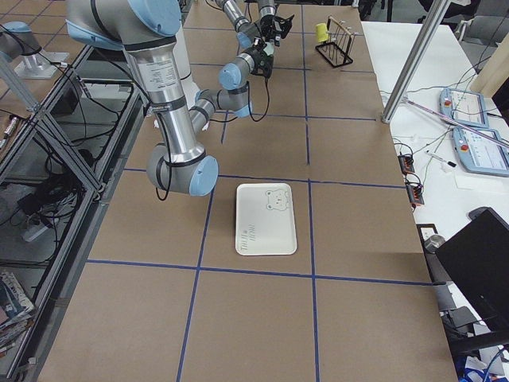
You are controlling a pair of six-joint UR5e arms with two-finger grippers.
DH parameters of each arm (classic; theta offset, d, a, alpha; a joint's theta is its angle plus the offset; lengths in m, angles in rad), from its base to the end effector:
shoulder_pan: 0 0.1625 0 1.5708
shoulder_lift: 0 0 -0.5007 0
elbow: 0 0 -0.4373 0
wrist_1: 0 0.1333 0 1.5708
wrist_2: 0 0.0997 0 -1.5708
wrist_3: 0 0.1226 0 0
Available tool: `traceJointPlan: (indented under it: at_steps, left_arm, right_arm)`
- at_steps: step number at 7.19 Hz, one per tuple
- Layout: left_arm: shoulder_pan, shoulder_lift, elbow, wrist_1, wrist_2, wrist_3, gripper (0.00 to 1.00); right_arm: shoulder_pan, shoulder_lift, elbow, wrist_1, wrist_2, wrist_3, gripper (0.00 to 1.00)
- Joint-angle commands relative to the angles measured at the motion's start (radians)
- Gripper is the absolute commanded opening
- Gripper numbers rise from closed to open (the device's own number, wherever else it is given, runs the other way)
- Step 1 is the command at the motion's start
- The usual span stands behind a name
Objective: Left arm grabs green cup and hands to right arm on tray
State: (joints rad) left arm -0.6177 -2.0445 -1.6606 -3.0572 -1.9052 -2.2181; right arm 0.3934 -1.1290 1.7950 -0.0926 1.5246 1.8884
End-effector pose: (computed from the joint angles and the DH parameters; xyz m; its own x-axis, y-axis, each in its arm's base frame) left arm 0.4800 -0.4552 0.2326 -0.4865 -0.3531 -0.7991 0.0204 0.9098 -0.4144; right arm -0.5071 -0.3609 0.1947 -0.6068 0.0859 0.7902 -0.2413 0.9273 -0.2861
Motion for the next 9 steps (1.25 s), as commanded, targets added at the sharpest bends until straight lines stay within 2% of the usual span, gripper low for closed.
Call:
traceJointPlan:
  at_steps: [1,2,3,4,5,6,7,8,9]
  left_arm:
    - [-0.028,-0.029,0.002,0.119,0.075,0.009,1.00]
    - [-0.028,-0.031,0.002,0.199,0.153,0.035,1.00]
    - [-0.028,-0.029,0.004,0.312,0.202,0.078,1.00]
    - [-0.036,-0.029,0.004,0.418,0.203,0.207,1.00]
    - [-0.062,-0.020,0.004,0.513,0.196,0.286,1.00]
    - [-0.082,-0.017,0.001,0.619,0.193,0.357,1.00]
    - [-0.091,-0.005,-0.010,0.791,0.146,0.493,1.00]
    - [-0.118,-0.003,-0.037,1.006,0.097,0.670,1.00]
    - [-0.126,0.003,-0.072,1.185,0.095,0.856,1.00]
  right_arm:
    - [-0.001,-0.002,0.000,-0.010,0.000,-0.002,0.00]
    - [0.002,-0.011,-0.005,-0.016,0.002,-0.005,0.00]
    - [0.012,-0.012,0.003,-0.121,0.005,-0.009,0.00]
    - [0.036,-0.008,0.015,-0.271,0.017,-0.015,0.00]
    - [0.056,-0.006,0.029,-0.433,0.075,-0.093,0.00]
    - [0.088,-0.003,0.073,-0.660,0.136,-0.168,0.00]
    - [0.128,0.006,0.114,-0.911,0.194,-0.252,0.00]
    - [0.177,0.020,0.122,-1.113,0.280,-0.397,0.00]
    - [0.224,0.018,0.141,-1.295,0.343,-0.534,0.00]
